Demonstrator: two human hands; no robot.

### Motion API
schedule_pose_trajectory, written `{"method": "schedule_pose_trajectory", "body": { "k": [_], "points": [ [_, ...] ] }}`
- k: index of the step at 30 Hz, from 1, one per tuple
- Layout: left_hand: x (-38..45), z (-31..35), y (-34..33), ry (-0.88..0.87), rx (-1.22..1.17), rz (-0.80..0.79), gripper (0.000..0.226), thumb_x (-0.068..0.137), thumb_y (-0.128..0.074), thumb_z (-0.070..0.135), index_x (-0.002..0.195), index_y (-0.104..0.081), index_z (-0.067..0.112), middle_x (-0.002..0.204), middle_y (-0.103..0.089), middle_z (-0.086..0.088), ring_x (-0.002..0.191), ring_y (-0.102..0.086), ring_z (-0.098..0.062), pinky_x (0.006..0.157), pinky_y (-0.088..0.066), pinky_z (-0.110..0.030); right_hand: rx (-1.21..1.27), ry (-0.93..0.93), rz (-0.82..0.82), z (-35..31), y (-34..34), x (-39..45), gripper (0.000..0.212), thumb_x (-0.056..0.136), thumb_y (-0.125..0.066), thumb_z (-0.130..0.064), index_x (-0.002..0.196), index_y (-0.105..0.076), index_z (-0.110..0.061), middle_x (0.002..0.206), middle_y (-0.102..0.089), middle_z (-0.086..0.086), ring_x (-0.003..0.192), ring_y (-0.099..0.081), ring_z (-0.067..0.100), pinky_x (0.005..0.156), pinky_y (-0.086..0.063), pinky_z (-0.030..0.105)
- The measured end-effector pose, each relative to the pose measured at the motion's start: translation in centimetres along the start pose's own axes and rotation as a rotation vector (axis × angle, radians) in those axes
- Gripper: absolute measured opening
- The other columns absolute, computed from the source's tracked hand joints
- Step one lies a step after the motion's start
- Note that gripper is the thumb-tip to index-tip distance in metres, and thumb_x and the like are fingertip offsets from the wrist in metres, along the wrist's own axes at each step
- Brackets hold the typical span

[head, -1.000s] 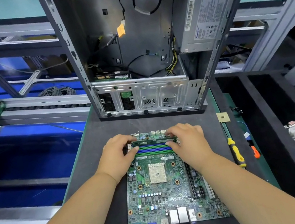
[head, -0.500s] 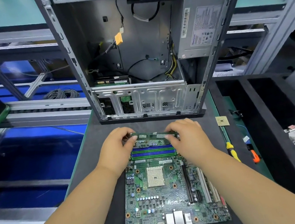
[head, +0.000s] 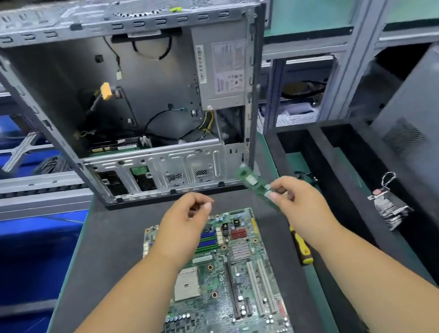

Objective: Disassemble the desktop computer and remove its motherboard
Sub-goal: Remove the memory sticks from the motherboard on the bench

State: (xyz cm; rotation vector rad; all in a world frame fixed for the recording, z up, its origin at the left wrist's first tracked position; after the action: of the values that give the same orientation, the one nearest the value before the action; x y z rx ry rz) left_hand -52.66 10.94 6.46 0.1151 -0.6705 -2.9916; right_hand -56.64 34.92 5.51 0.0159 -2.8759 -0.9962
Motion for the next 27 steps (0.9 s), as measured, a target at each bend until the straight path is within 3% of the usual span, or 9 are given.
{"method": "schedule_pose_trajectory", "body": {
  "k": [2,8,14,19,23,27],
  "points": [
    [0.0,0.3,-0.7,0.013,0.026,-0.039,0.011,0.097,-0.054,0.029,0.094,-0.064,0.031,0.086,-0.057,0.009,0.072,-0.051,-0.001,0.063,-0.040,-0.014,0.055,-0.102,0.028,1.9,1.3,0.5,0.007,0.096,-0.054,-0.028,0.090,-0.054,-0.032,0.079,-0.053,-0.005,0.068,-0.047,0.010,0.059,-0.038,0.026],
    [-0.2,0.7,-1.3,0.040,0.078,-0.088,0.016,0.095,-0.057,0.024,0.089,-0.068,0.034,0.092,-0.067,0.007,0.089,-0.062,-0.011,0.077,-0.048,-0.022,0.112,-0.296,0.024,6.0,2.3,4.0,0.012,0.095,-0.056,-0.022,0.108,-0.057,-0.024,0.096,-0.059,-0.010,0.078,-0.052,0.007,0.060,-0.037,0.022],
    [0.2,0.2,-0.8,0.122,0.060,-0.017,0.016,0.095,-0.058,0.024,0.088,-0.069,0.034,0.091,-0.070,0.007,0.081,-0.063,0.001,0.065,-0.042,-0.011,0.193,-0.395,0.068,7.9,2.0,8.8,0.013,0.089,-0.067,-0.019,0.101,-0.063,-0.021,0.088,-0.064,-0.005,0.068,-0.055,0.010,0.053,-0.038,0.023],
    [1.1,0.2,-1.3,0.145,0.078,-0.003,0.015,0.095,-0.058,0.025,0.091,-0.069,0.034,0.094,-0.068,0.013,0.087,-0.062,-0.002,0.070,-0.044,-0.015,0.129,-0.414,0.060,8.9,0.7,12.0,0.013,0.085,-0.073,-0.021,0.093,-0.064,-0.017,0.091,-0.064,0.001,0.075,-0.056,0.017,0.065,-0.043,0.028],
    [1.3,-0.1,-1.4,0.145,0.090,0.012,0.015,0.094,-0.059,0.022,0.089,-0.069,0.033,0.083,-0.065,0.013,0.072,-0.057,0.009,0.059,-0.040,-0.003,0.089,-0.418,0.065,9.3,-0.5,13.2,0.012,0.084,-0.073,-0.023,0.088,-0.062,-0.019,0.089,-0.065,0.000,0.073,-0.057,0.017,0.066,-0.044,0.028],
    [1.3,-0.7,-1.1,0.171,0.082,0.021,0.017,0.095,-0.058,0.019,0.088,-0.069,0.030,0.078,-0.063,0.012,0.067,-0.058,0.011,0.057,-0.039,-0.001,0.034,-0.412,0.074,9.4,-1.2,13.7,0.013,0.085,-0.072,-0.022,0.086,-0.060,-0.020,0.089,-0.065,-0.001,0.080,-0.061,0.020,0.070,-0.049,0.031]
  ]
}}
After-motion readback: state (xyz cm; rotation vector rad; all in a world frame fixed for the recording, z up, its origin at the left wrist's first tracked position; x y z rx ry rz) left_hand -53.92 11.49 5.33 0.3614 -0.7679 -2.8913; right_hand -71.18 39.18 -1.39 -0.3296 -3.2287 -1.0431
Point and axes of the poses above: each hand's wrist, its own x-axis towards the middle knuckle, its own y-axis out of the back of the hand, z = x × y, the point moved 4 cm from there along x, towards the middle knuckle
